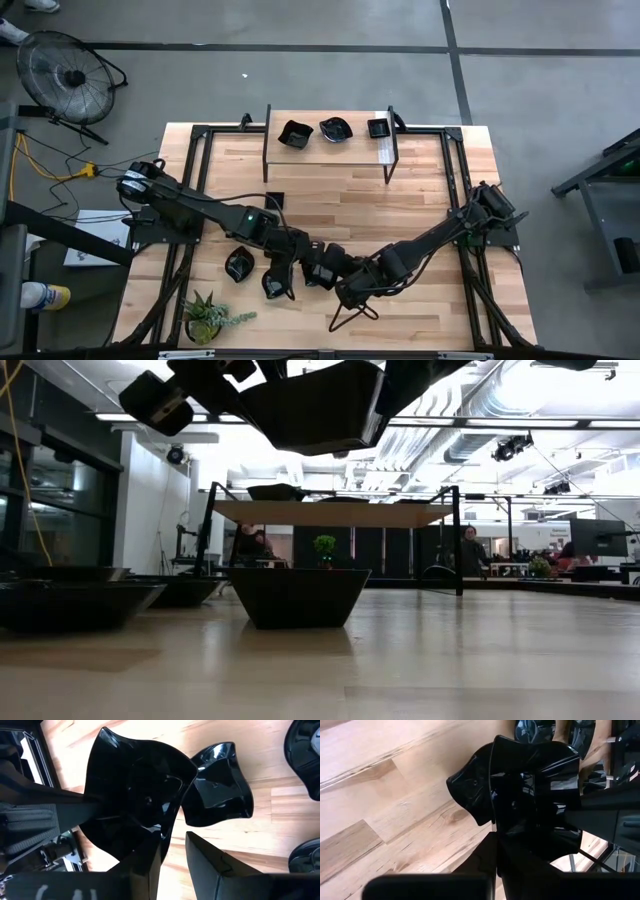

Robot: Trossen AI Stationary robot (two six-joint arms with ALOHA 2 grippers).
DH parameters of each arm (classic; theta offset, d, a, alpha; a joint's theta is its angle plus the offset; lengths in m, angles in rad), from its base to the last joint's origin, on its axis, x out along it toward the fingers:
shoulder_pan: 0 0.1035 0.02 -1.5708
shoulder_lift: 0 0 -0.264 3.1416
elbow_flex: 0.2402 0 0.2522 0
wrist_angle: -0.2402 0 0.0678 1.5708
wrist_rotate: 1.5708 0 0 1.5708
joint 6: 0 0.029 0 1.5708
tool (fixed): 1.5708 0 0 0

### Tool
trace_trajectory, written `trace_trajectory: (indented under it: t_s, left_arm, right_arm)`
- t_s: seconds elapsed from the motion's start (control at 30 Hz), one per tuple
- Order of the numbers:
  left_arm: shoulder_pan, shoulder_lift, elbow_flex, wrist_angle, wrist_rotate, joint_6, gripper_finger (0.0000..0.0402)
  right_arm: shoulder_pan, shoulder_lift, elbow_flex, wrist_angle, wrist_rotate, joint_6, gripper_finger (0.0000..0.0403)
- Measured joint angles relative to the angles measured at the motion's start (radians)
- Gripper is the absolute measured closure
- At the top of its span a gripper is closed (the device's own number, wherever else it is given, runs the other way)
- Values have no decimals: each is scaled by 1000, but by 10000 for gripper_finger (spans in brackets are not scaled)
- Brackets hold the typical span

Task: Pick & Place Mini shaped plates
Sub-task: Stack the black distorted square plate on top of the black distorted square plate on the shelf

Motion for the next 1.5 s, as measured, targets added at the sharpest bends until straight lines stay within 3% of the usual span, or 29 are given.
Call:
trace_trajectory:
  t_s: [0.2, 0.47, 1.0, 1.3, 1.5]
  left_arm:
    - [0, 0, 0, -2, -3, 0, 328]
    - [0, 0, 0, -3, 2, 0, 396]
    - [0, 0, 0, 1, 7, -9, 401]
    - [1, 0, -1, 2, 26, -33, 401]
    - [0, 5, -5, -56, -69, -72, 401]
  right_arm:
    - [0, 0, 0, 0, 0, -2, 392]
    - [0, 0, 0, 4, 1, -4, 392]
    - [0, 0, 2, 6, 2, 2, 385]
    - [1, 0, 2, -2, 21, 78, 301]
    - [31, -16, 6, -49, 206, 141, 246]
